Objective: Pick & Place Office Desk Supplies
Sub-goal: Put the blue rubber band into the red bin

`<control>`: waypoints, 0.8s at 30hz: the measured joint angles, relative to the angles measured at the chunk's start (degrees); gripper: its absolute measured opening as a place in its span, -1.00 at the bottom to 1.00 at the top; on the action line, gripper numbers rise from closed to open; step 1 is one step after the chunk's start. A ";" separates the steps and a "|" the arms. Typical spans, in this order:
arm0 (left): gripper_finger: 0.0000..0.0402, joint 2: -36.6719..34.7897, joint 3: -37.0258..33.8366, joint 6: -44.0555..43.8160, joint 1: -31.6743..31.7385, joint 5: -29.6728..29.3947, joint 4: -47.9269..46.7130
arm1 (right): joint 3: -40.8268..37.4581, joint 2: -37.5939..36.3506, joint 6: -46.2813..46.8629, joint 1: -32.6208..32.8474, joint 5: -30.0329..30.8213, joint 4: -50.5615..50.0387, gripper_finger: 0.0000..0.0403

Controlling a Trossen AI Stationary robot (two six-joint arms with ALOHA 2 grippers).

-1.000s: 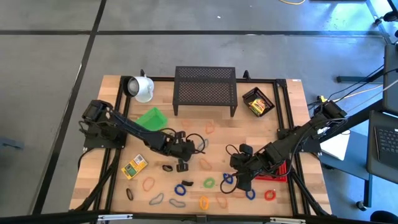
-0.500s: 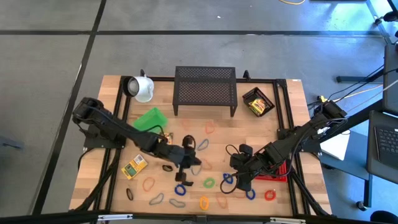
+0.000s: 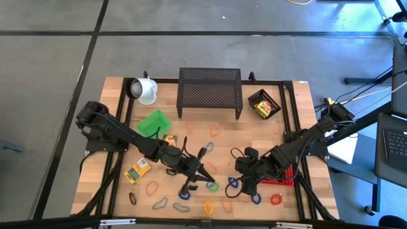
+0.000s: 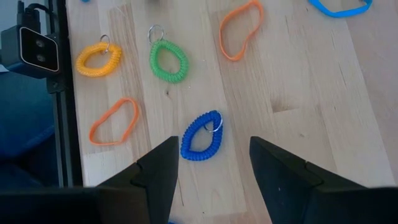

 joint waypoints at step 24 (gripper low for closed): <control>-0.99 2.73 11.26 6.30 -3.30 -16.11 -26.10 | 0.00 0.00 0.00 -0.02 -0.15 1.14 -0.01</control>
